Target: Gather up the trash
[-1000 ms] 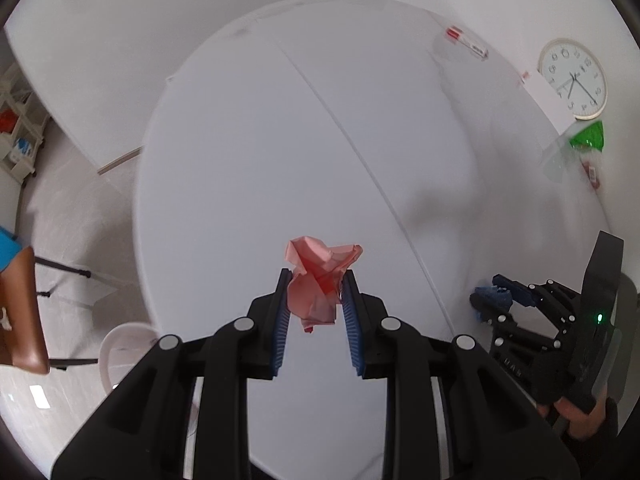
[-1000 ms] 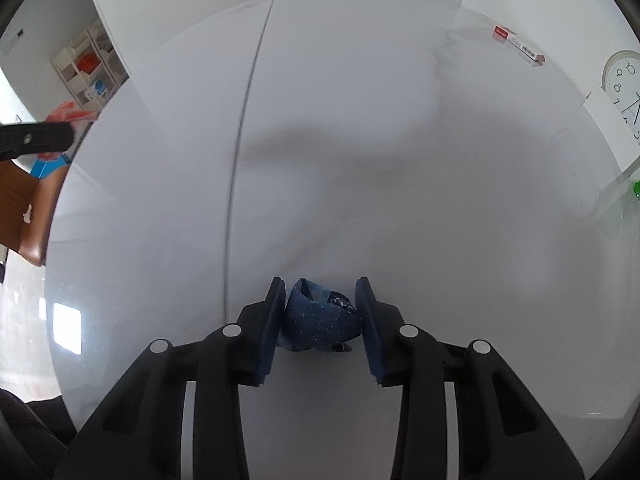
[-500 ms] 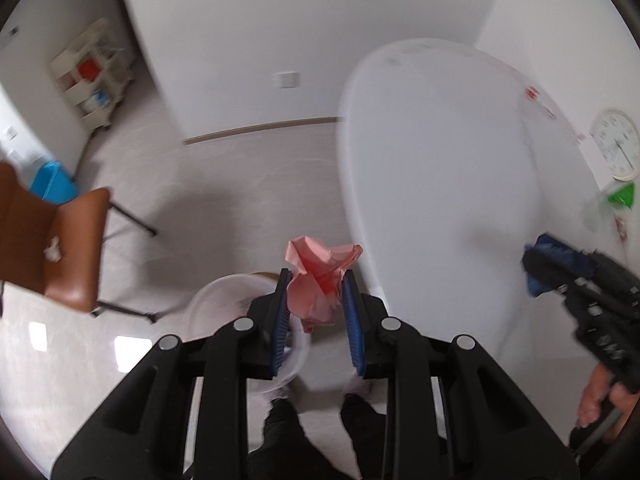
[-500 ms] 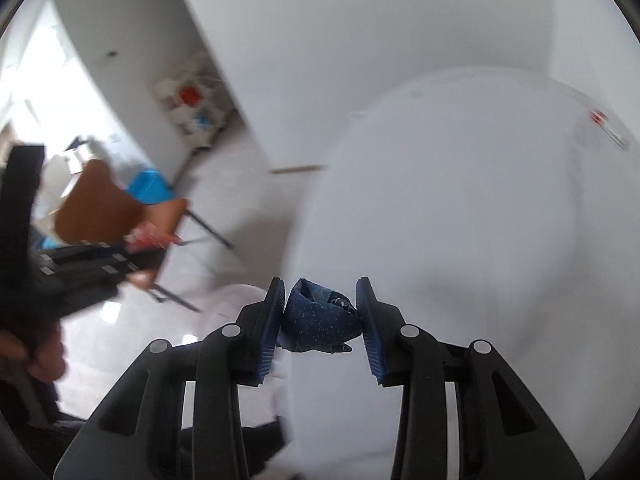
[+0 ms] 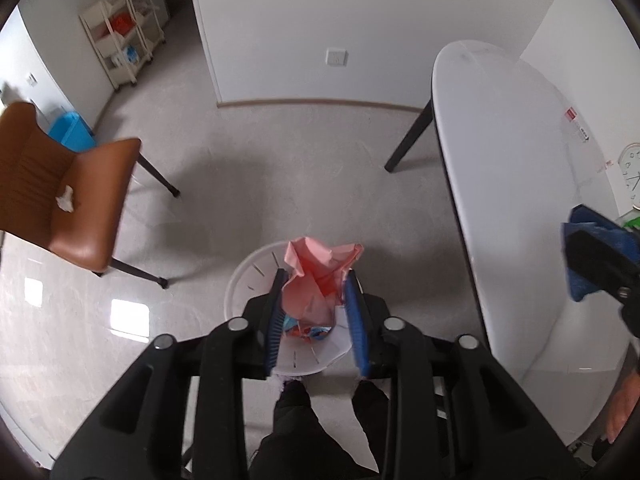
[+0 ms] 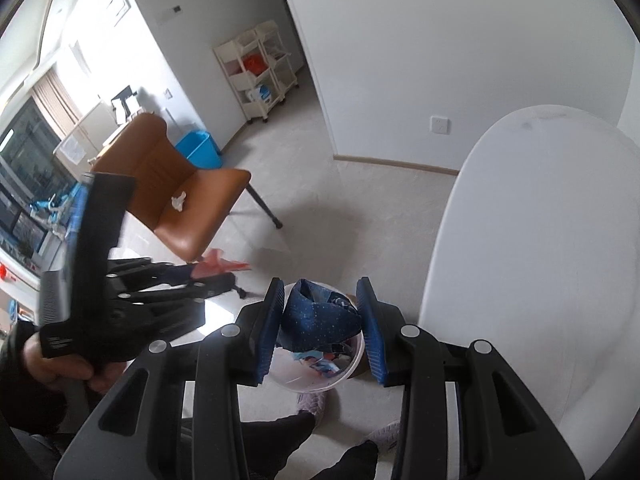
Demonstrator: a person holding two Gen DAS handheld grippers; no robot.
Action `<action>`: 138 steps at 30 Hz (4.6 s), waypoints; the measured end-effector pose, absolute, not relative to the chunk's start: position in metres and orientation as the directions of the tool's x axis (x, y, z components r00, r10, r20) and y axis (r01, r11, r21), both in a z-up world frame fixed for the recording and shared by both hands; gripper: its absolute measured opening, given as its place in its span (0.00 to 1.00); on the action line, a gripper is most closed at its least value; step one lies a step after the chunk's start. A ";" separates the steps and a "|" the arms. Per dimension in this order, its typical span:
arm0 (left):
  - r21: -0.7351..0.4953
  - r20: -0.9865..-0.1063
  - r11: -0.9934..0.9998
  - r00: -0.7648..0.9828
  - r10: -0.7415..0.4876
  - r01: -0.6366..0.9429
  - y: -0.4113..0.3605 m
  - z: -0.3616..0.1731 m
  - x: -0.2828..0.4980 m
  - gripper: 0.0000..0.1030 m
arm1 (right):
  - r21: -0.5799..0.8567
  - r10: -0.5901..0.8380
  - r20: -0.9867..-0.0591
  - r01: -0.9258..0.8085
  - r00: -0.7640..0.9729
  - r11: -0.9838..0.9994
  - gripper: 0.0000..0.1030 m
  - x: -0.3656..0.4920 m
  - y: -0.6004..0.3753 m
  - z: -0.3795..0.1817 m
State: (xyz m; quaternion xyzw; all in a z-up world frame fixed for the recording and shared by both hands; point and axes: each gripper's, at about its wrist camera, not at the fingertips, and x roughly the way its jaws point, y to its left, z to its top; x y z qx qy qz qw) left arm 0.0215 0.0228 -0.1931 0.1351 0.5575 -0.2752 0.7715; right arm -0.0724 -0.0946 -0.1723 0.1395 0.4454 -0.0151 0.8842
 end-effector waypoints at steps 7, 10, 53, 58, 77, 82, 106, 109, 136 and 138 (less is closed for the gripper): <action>-0.148 -0.967 0.818 0.090 -0.237 0.555 0.026 -0.256 0.035 0.75 | 0.237 0.110 -0.821 0.159 0.560 0.958 0.37 -0.066 -0.084 -0.182; -0.169 -0.966 0.828 0.076 -0.246 0.535 0.030 -0.260 0.038 0.81 | 0.235 0.112 -0.830 0.161 0.546 0.959 0.37 -0.061 -0.082 -0.185; 0.005 -0.776 0.912 0.576 -0.255 0.409 0.049 -0.047 0.019 0.92 | 0.128 -0.033 -0.806 0.228 0.591 0.965 0.97 -0.054 -0.107 -0.127; 0.054 -0.640 0.910 0.714 -0.284 0.411 0.030 0.033 0.000 0.92 | 0.164 -0.056 -0.670 0.221 0.741 0.961 0.97 -0.086 -0.135 -0.030; 0.051 -0.463 0.951 0.851 -0.249 0.306 0.014 0.133 -0.064 0.92 | 0.078 -0.135 -0.381 0.178 0.915 0.981 0.98 -0.157 -0.156 0.092; 0.057 -0.479 0.951 0.844 -0.242 0.305 0.018 0.129 -0.066 0.92 | 0.094 -0.122 -0.411 0.175 0.904 0.980 0.98 -0.159 -0.153 0.088; 0.056 -0.482 0.950 0.841 -0.243 0.307 0.021 0.124 -0.084 0.92 | 0.086 -0.114 -0.435 0.167 0.893 0.982 0.98 -0.156 -0.137 0.088; 0.057 -0.481 0.950 0.842 -0.245 0.308 0.022 0.121 -0.080 0.92 | 0.087 -0.114 -0.435 0.167 0.893 0.982 0.98 -0.156 -0.135 0.088; 0.052 -0.487 0.948 0.837 -0.249 0.313 0.023 0.114 -0.073 0.92 | 0.080 -0.114 -0.444 0.166 0.889 0.983 0.98 -0.151 -0.123 0.079; 0.052 -0.487 0.948 0.837 -0.250 0.314 0.023 0.114 -0.072 0.92 | 0.080 -0.114 -0.443 0.166 0.889 0.983 0.98 -0.151 -0.123 0.079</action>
